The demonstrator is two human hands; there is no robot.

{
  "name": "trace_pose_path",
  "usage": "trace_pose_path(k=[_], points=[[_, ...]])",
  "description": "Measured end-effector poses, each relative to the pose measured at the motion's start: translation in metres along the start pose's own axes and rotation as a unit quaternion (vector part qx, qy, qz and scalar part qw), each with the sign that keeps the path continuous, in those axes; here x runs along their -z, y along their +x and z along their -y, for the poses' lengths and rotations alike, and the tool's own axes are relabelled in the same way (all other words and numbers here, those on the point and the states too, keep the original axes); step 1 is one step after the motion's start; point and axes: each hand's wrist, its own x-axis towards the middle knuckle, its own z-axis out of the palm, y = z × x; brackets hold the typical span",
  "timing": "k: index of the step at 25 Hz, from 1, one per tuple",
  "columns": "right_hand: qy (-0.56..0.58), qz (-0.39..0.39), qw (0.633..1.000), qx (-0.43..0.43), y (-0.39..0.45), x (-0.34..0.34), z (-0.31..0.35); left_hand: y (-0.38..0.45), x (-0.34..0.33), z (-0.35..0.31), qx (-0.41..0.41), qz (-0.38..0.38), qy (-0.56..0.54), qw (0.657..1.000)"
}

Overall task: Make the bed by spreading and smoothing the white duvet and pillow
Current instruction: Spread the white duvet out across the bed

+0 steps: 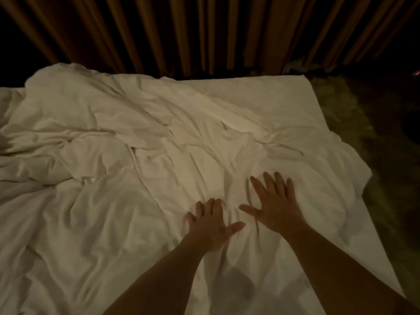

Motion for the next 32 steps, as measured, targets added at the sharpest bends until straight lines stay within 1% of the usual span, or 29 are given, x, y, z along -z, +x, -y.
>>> trace_pose_path(k=[2,3,5,6,8,11,13,15,17,19,21,23,26,29,32], points=[[-0.001,-0.039,0.999,-0.029,0.012,0.003,-0.032,0.003,-0.01,-0.011,-0.002,-0.028,-0.025,0.999],[-0.005,-0.039,0.998,-0.046,0.016,0.004,-0.049,0.005,-0.011,-0.018,-0.003,-0.042,-0.037,0.998],[-0.027,-0.026,0.998,-0.054,0.013,0.002,-0.072,0.006,-0.01,-0.039,0.003,-0.049,-0.065,0.997],[-0.033,-0.012,0.998,-0.054,0.008,-0.001,-0.075,0.005,-0.011,-0.05,0.008,-0.045,-0.073,0.996],[-0.002,0.009,0.998,-0.056,-0.006,-0.017,-0.072,-0.001,-0.018,-0.068,0.007,-0.05,-0.059,0.997],[0.083,-0.009,0.995,-0.059,-0.019,-0.031,-0.065,-0.009,-0.038,-0.07,0.001,-0.088,0.002,0.996],[0.09,-0.032,0.994,-0.056,-0.023,-0.028,-0.062,-0.012,-0.049,-0.064,0.005,-0.108,0.019,0.994],[0.082,-0.027,0.996,-0.035,-0.029,-0.023,-0.063,-0.014,-0.054,-0.061,-0.001,-0.12,0.027,0.992],[0.095,-0.041,0.994,-0.027,-0.039,-0.014,-0.067,-0.019,-0.054,-0.06,-0.008,-0.125,0.031,0.992],[0.082,-0.046,0.995,-0.027,-0.051,-0.003,-0.082,-0.024,-0.052,-0.06,-0.013,-0.121,0.022,0.992],[0.067,-0.035,0.997,-0.03,-0.066,0.012,-0.103,-0.029,-0.047,-0.062,-0.024,-0.125,-0.011,0.992],[0.063,-0.028,0.997,-0.034,-0.085,0.028,-0.124,-0.035,-0.039,-0.069,-0.048,-0.154,-0.047,0.986],[0.096,-0.013,0.993,-0.06,-0.118,0.036,-0.142,-0.041,-0.022,-0.087,-0.091,-0.207,-0.068,0.972],[0.14,0.005,0.987,-0.079,-0.142,0.033,-0.142,-0.044,-0.012,-0.107,-0.102,-0.212,-0.076,0.969],[0.158,-0.038,0.984,-0.066,-0.159,0.03,-0.141,-0.042,-0.015,-0.121,-0.112,-0.263,-0.067,0.956]])
